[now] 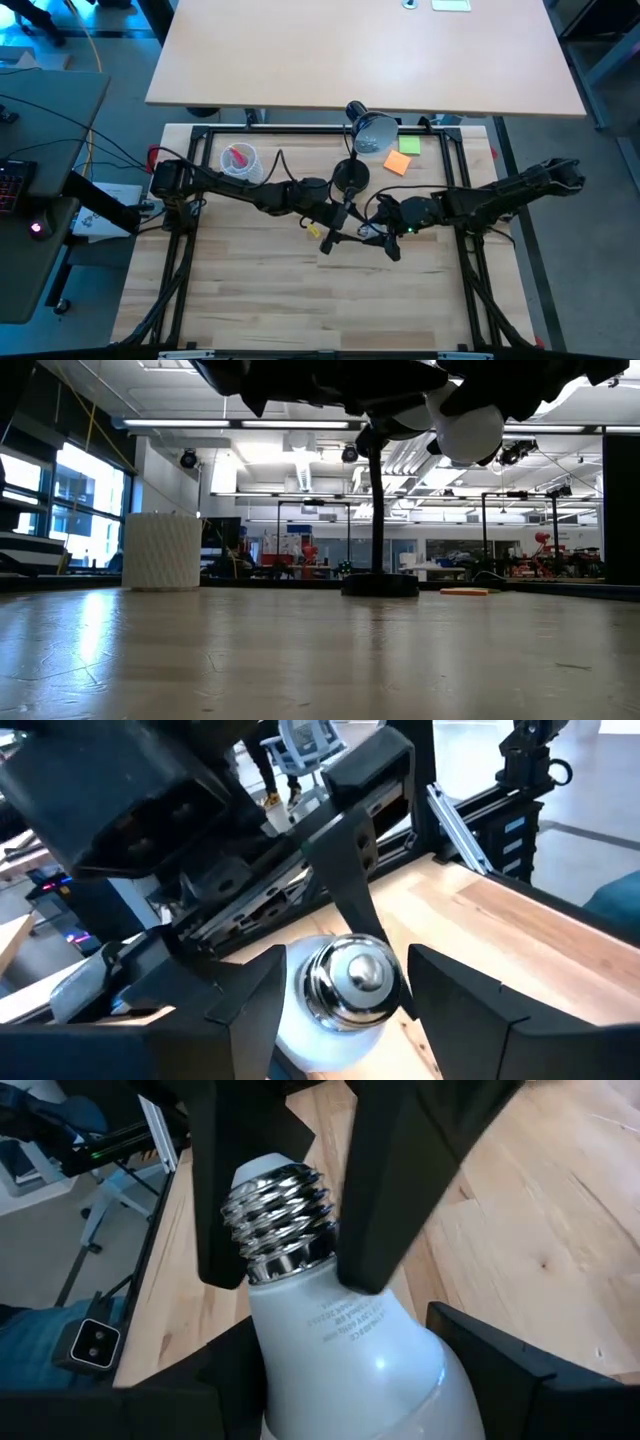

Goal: Screw lightbulb
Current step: Insert the light bulb into the desk lamp

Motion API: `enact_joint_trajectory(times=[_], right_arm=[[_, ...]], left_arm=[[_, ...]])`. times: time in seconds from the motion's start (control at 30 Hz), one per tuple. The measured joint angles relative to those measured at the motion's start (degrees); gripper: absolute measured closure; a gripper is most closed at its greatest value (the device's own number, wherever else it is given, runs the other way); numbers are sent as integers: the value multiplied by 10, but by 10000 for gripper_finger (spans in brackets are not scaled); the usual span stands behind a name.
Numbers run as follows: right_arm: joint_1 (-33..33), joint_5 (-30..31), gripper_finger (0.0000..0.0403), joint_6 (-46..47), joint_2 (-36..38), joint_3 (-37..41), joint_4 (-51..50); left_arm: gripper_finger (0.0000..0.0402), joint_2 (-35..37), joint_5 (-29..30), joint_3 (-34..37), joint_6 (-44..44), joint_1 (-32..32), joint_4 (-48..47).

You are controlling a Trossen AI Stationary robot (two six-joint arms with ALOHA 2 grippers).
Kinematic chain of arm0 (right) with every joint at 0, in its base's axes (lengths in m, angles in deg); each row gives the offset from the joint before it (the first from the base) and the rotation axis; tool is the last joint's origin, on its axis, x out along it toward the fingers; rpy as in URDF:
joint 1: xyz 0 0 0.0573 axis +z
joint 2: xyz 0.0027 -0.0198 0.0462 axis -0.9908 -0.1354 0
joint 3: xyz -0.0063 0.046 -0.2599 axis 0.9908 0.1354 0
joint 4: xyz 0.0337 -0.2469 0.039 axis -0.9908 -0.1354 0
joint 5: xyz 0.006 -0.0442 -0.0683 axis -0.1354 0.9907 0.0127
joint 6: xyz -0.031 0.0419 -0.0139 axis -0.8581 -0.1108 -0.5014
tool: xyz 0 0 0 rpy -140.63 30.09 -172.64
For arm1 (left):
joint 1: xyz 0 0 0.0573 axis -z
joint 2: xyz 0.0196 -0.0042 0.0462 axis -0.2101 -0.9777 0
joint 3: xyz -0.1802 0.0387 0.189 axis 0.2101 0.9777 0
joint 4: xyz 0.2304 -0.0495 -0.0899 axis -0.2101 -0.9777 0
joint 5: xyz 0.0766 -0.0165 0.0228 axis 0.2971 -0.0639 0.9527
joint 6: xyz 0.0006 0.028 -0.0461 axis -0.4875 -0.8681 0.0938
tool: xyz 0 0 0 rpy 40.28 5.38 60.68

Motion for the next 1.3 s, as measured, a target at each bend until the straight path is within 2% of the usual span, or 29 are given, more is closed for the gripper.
enact_joint_trajectory(times=[0.17, 0.4, 0.8, 0.97, 1.17, 1.3], right_arm=[[0, 0, 167, -3, 0, 0, 0], [1, 2, 167, 2, 0, 0, 0], [-1, -15, 159, 64, 0, 0, -7], [-2, -13, 146, 47, 0, -2, -21], [23, 94, 146, 7, -1, -30, -92], [45, 122, 146, 0, 1, -31, -113]], left_arm=[[227, 0, -7, 0, 9, 4, 9], [301, 1, -2, 0, 5, 12, 9], [301, 1, 2, -1, 19, 7, -14], [301, 1, 3, -2, 25, 1, -38], [303, 1, 11, -1, 59, -14, -64], [303, -3, -1, 3, 69, -17, -102]])
